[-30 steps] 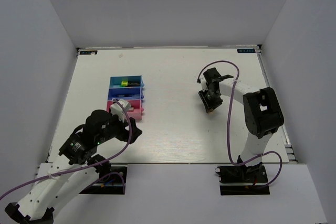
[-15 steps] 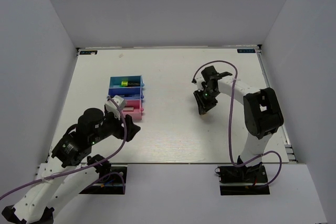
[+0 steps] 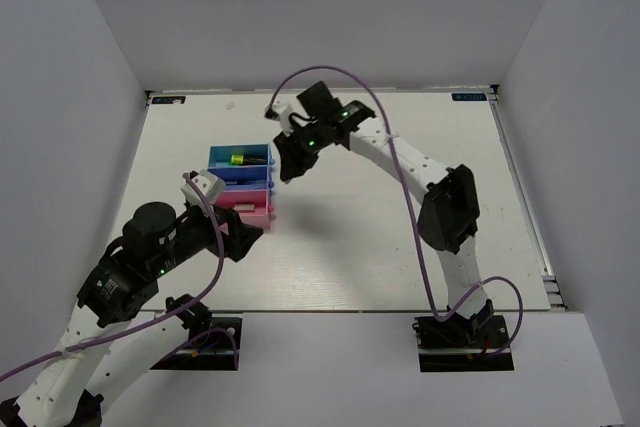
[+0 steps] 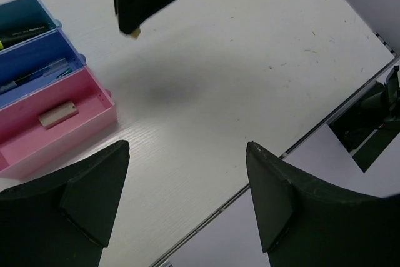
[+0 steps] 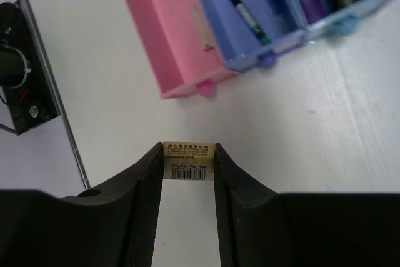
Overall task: Sort the stationery into containers
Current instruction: Place the stationery in the storage box.
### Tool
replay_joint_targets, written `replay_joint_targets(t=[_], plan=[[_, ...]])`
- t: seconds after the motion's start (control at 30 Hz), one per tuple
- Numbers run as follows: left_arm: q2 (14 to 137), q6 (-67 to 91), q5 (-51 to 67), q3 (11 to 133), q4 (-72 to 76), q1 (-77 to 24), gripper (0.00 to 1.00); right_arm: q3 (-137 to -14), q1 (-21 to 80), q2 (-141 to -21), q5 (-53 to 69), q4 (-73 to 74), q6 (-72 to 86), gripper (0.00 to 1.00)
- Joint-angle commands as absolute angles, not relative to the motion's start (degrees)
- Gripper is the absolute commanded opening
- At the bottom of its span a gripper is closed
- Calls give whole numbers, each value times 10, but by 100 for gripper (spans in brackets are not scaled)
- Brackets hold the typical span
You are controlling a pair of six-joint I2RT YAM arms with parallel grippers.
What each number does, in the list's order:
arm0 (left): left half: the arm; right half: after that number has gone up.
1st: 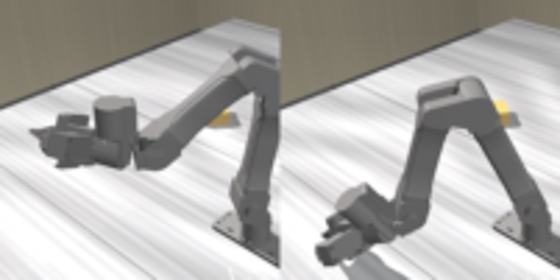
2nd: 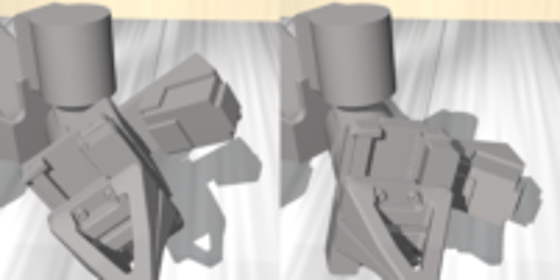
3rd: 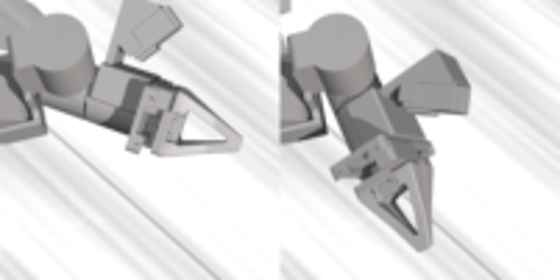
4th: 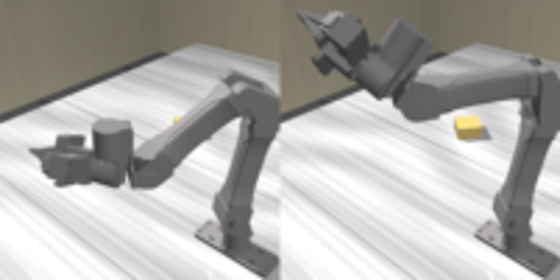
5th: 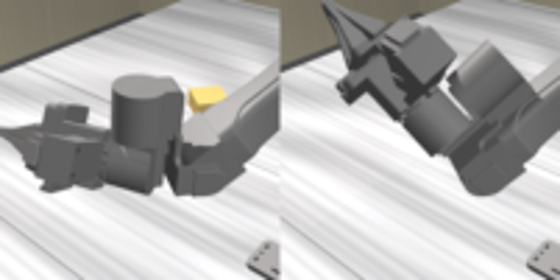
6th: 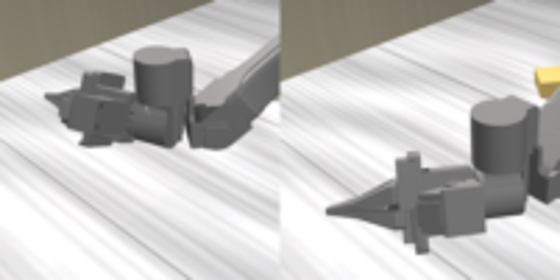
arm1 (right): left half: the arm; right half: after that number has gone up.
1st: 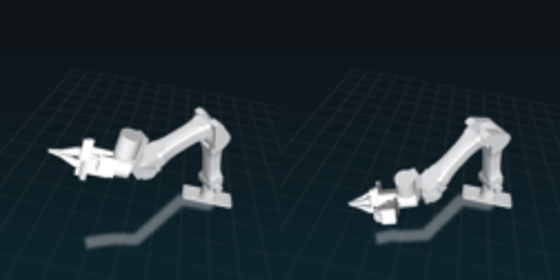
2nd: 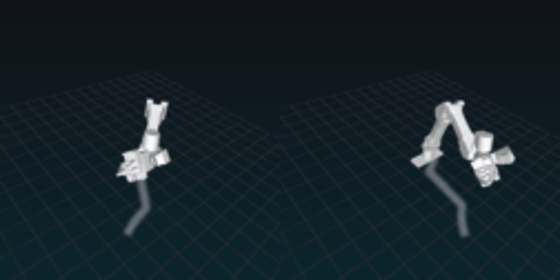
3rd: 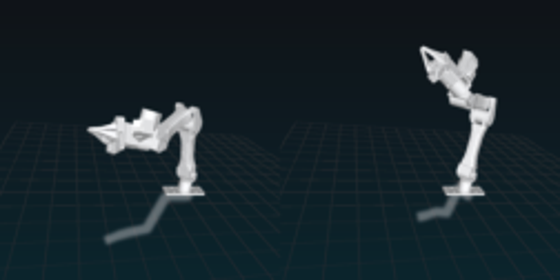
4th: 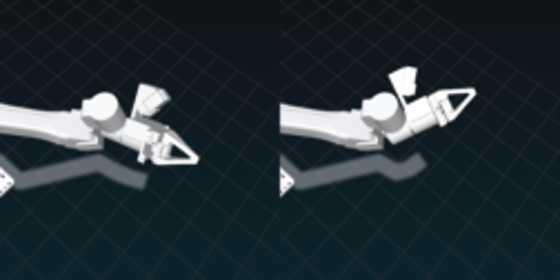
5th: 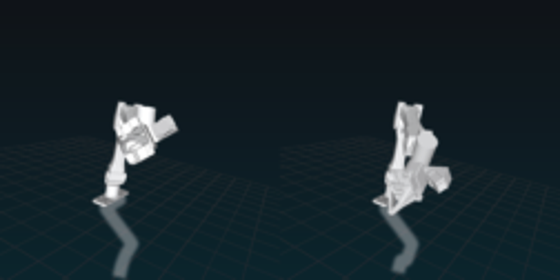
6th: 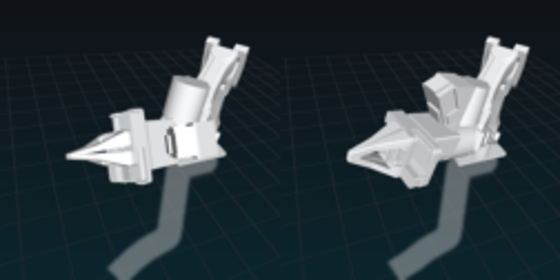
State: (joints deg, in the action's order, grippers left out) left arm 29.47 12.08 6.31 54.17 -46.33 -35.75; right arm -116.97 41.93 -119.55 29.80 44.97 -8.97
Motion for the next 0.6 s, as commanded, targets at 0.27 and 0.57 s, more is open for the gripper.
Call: replay_joint_targets(t=[0.27,0.57], plan=[[308,128,43,574,-479,-355,85,-1163,519,-1250,266,277,-23,10],[298,135,41,554,-475,-354,85,-1172,562,-1303,169,278,-58,17]])
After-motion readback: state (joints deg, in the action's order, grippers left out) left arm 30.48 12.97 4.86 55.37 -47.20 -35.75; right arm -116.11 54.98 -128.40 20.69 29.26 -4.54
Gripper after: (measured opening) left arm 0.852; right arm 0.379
